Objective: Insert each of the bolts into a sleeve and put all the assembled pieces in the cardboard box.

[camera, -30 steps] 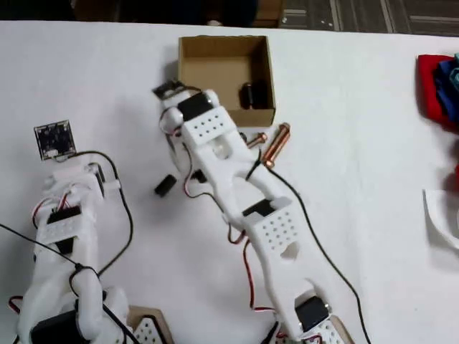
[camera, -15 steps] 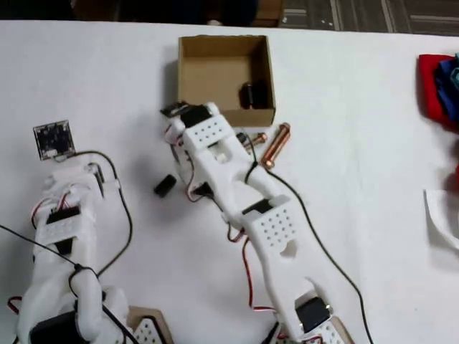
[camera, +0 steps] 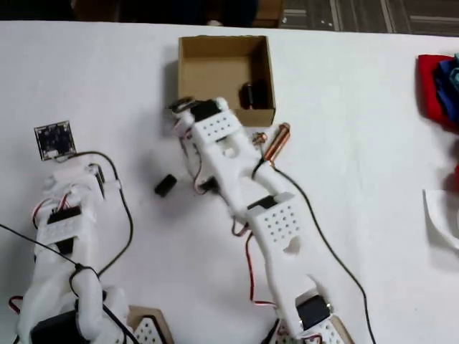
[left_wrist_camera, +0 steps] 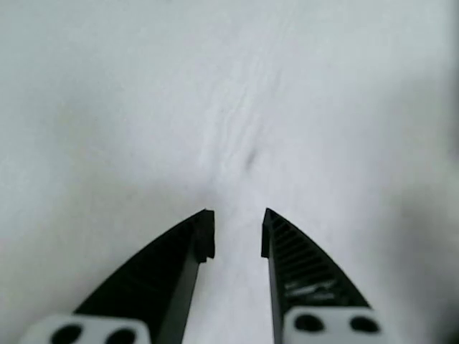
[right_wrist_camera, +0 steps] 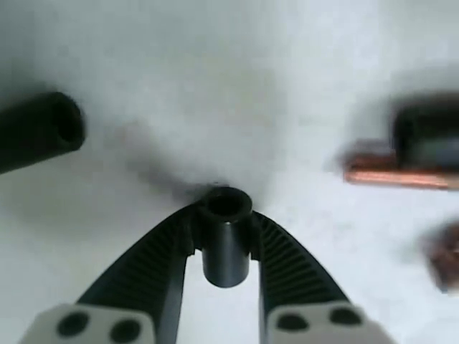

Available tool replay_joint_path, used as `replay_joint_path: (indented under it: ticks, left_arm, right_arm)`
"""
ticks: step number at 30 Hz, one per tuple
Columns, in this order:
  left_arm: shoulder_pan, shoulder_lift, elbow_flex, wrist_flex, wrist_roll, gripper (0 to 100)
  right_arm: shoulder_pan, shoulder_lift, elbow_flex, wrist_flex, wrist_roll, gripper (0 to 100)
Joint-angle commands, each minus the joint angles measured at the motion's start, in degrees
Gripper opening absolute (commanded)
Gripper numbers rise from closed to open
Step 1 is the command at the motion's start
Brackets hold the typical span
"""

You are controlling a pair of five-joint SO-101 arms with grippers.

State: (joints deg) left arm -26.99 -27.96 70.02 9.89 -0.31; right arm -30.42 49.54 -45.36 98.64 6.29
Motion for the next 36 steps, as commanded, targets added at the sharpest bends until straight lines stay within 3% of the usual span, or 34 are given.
replay_joint_path:
  ticks: [1, 6, 10, 16, 21, 26, 36]
  left_arm:
    - [2.29, -0.18, -1.01, 2.37, 0.09, 14]
    - [9.23, -0.09, -10.33, 15.3, -8.79, 14]
    - [19.08, 2.9, -25.01, 29.19, -11.87, 14]
    - [35.69, 26.9, -53.23, 49.23, -18.46, 14]
    - [44.66, 47.12, -79.08, 66.37, -22.59, 14]
    - [47.21, 62.59, -100.97, 73.23, -23.47, 14]
    - [47.74, 85.45, -135.87, 73.76, -22.77, 14]
  right_arm:
    - [7.52, -17.01, 0.44, 2.42, 0.62, 2.4]
    - [19.21, -34.95, 14.95, 1.36, 0.62, 2.4]
    - [26.24, -49.89, 33.05, -4.18, 3.08, 2.4]
    - [33.45, -79.08, 67.08, -19.21, 4.22, 2.4]
    - [37.32, -94.46, 90.81, -32.13, 3.96, 2.3]
    - [41.1, -95.08, 100.66, -41.19, 3.87, 2.3]
    - [43.03, -84.18, 106.99, -57.1, 3.69, 2.3]
